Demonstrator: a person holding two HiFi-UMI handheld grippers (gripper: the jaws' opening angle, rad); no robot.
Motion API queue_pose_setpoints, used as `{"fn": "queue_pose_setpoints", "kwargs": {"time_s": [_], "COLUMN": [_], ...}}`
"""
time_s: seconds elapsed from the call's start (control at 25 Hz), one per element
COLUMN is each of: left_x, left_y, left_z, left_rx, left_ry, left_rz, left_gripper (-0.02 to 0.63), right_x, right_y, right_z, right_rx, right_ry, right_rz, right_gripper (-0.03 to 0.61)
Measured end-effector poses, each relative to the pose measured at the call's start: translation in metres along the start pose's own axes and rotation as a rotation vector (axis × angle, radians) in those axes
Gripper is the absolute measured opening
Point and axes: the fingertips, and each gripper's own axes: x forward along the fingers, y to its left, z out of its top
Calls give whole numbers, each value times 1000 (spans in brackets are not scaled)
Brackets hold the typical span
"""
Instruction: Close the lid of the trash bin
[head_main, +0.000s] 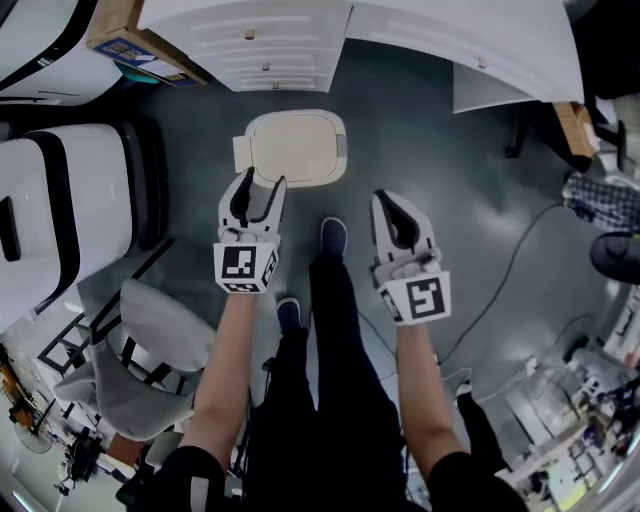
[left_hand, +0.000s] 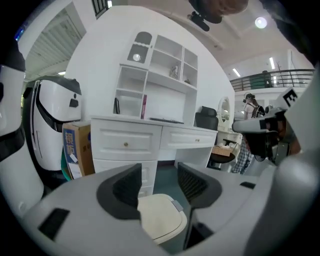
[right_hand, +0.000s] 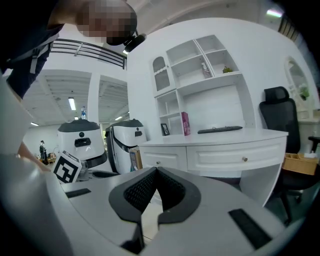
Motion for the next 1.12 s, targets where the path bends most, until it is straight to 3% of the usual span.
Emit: {"fn": "queue_pose_setpoints", "kwargs": {"time_s": [0.44,0.6,0.88,1.12], "left_x": [-133,-173,-235,-280], "left_y": [-2,-9,-19,-30], "left_z": [94,131,158,186], "left_rx": [35,25,53,92], "left_ry": [-110,-168,-201,-257], "left_rz": [36,58,63,62], "left_gripper": [219,224,230,249], "right_x": [-60,-83,-117,-144], "right_y": [75,85,104,125], "right_z": [70,86,109,138], "right_rx": [-143,-140,-158,-171], "right_ry": [-37,-34,-18,-71], "right_rz": [23,2,-36,-44], "right_gripper": [5,5,5,5]}}
